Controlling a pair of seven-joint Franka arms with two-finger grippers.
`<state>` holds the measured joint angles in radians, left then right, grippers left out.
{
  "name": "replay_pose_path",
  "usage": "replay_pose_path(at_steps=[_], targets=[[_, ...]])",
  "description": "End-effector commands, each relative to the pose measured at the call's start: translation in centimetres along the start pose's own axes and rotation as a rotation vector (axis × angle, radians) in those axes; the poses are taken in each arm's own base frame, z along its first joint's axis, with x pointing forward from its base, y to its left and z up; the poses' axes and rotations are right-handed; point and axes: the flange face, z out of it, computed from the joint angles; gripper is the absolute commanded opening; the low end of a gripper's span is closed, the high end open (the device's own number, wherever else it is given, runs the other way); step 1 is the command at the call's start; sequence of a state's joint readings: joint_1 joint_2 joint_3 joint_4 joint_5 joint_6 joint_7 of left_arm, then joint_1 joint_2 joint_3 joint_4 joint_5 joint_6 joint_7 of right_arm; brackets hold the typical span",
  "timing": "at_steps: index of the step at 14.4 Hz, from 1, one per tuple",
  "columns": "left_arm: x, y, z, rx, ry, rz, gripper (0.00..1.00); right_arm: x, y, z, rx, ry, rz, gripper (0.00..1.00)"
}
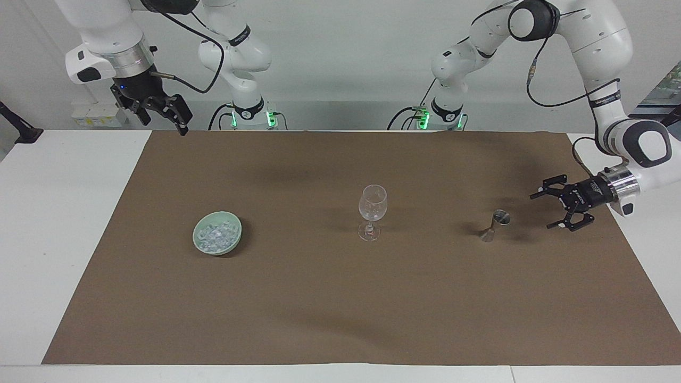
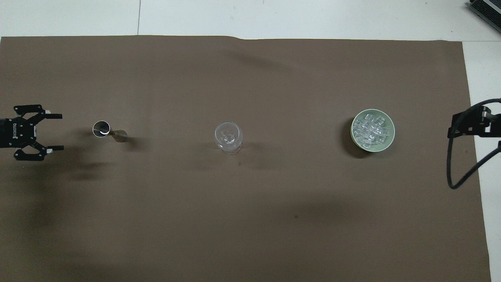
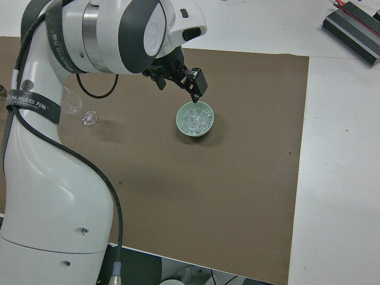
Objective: Pour wine and add ice with both arms
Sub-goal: 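Move the left gripper toward the small silver metal cup, then close the left gripper around the silver metal cup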
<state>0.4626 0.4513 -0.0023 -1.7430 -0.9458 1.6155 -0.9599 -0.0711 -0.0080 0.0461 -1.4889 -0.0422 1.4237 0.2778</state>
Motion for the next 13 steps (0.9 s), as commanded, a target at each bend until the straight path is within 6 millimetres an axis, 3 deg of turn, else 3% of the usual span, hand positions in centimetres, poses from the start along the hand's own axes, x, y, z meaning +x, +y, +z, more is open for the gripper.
replay_pose_path(at_steps=[1,6,8,13], targets=[[1.1,-0.1,3.7,-0.021,-0.028,0.006,1.00,0.1,0.0,0.0,0.008,0.011,-0.015,1.00],[1.1,-0.2,8.3,-0.011,-0.042,0.111,1.00,0.1,0.0,0.0,0.008,0.011,-0.015,1.00],[2.1,-0.2,9.8,-0.032,-0.080,0.127,1.00,0.1,0.0,0.0,0.008,0.011,-0.015,1.00],[3.7,-0.1,11.5,-0.042,-0.129,0.138,1.00,0.1,0.0,0.0,0.008,0.011,-0.015,1.00]])
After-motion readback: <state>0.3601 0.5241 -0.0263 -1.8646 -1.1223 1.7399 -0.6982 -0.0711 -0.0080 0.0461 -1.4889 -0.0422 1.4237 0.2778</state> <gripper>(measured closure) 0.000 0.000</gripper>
